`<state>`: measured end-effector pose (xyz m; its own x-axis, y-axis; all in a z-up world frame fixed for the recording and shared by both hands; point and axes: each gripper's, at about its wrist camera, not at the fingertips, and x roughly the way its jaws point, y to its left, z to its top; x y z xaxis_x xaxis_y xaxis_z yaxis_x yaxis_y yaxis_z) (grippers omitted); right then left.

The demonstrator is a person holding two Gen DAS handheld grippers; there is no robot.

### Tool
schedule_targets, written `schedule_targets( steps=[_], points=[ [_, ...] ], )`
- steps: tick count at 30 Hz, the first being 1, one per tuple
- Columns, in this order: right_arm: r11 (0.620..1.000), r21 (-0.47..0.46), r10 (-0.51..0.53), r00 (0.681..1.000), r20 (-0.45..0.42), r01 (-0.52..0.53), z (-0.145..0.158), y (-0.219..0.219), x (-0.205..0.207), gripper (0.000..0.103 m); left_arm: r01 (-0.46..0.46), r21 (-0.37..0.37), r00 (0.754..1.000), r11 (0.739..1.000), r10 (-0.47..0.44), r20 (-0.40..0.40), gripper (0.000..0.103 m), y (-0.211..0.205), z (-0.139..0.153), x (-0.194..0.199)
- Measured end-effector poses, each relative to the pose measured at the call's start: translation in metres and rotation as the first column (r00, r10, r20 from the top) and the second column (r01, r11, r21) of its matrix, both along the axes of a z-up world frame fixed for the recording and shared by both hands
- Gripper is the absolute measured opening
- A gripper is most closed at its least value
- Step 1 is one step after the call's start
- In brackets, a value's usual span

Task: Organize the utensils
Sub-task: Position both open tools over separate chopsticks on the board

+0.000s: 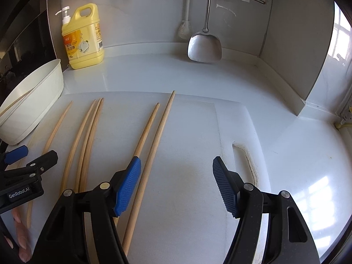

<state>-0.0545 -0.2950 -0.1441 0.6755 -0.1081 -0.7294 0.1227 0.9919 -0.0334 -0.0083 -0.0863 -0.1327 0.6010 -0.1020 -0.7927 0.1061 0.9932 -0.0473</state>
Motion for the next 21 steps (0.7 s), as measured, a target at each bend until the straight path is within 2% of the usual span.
schedule_targets(
  steps=[4, 16, 21],
  points=[
    [1.0, -0.025, 0.0, 1.0, -0.016, 0.0, -0.005, 0.002, 0.001, 0.065, 0.002, 0.005, 1.0, 1.0, -0.002, -0.002, 0.096, 0.001, -0.001, 0.001],
    [1.0, 0.002, 0.016, 1.0, -0.009, -0.016, -0.008, 0.0, 0.013, 0.064, 0.025, 0.02, 0.999, 0.999, -0.025, -0.025, 0.095, -0.006, -0.004, 0.01],
    [0.999, 0.038, 0.038, 0.999, -0.01, -0.038, -0.008, -0.001, 0.021, 0.055, 0.035, 0.027, 0.999, 0.999, -0.034, -0.038, 0.095, -0.012, -0.004, 0.017]
  ],
)
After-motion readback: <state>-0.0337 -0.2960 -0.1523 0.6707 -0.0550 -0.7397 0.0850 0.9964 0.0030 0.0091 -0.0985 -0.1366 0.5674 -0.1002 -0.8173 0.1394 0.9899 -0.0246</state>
